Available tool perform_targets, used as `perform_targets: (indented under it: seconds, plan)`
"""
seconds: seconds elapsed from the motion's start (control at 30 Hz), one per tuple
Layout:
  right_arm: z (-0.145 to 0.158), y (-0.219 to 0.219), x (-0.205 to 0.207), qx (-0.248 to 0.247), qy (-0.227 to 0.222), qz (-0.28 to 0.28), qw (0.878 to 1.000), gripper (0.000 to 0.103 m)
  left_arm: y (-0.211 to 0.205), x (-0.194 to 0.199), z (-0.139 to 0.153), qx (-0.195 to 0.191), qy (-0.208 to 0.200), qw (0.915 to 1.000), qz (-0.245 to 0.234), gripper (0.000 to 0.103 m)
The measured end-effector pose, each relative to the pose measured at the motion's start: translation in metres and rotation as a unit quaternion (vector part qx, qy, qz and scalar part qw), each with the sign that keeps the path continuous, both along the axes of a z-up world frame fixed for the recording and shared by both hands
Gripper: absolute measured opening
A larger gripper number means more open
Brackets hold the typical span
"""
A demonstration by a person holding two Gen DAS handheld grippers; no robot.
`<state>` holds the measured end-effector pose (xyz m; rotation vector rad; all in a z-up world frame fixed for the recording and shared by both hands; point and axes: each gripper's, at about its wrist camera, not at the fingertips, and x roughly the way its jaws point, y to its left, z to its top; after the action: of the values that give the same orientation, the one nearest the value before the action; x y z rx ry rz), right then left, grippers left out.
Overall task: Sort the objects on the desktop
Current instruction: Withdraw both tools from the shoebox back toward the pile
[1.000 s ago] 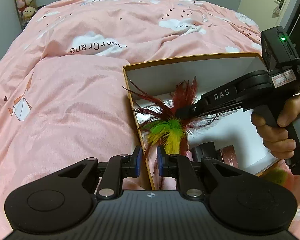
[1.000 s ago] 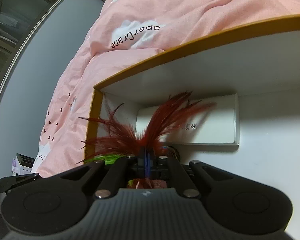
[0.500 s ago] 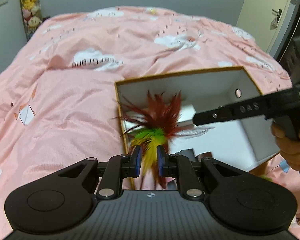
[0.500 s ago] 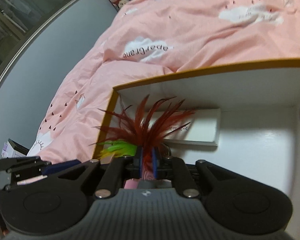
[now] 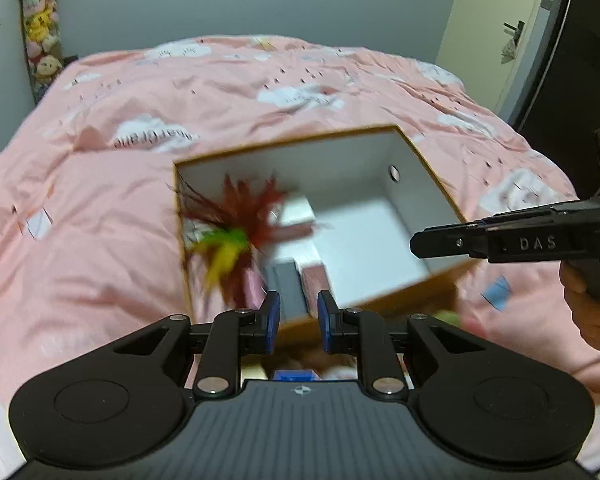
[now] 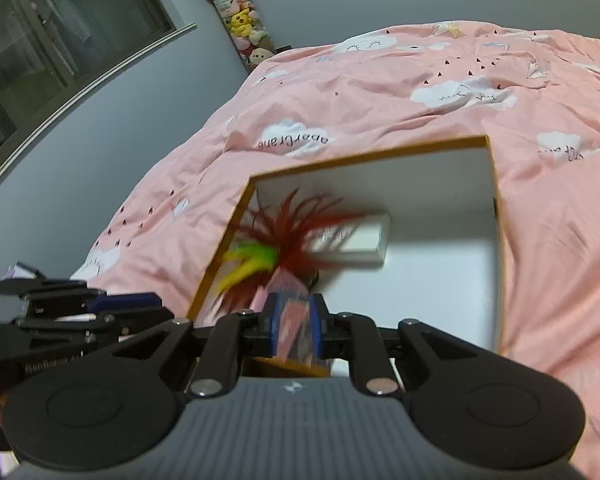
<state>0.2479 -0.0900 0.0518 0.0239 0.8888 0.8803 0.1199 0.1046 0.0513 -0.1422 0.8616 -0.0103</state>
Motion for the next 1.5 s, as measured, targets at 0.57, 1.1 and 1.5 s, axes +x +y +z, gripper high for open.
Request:
perform_targets:
  seconds: [0.57, 1.1, 1.5]
  plan:
    - [-0.072, -0.045, -0.078, -0.094, 0.123, 0.02, 0.988, 0.031, -0.065, -0.051, -0.064, -0.009, 0.15, 0.9847, -0.087, 0.022]
    - [-0.083, -0.053, -0.106, -0.101, 0.158, 0.052, 0.981, 0.029, -0.081, -0.07, -0.07, -0.01, 0.167, 0.9791, -0.115, 0.022]
    - [-0.054, -0.039, -0.07, -0.07, 0.102, 0.044, 0.991, 0.031, -0.025, -0.046, -0.038, 0.01, 0.106, 0.9939, -0.027, 0.05]
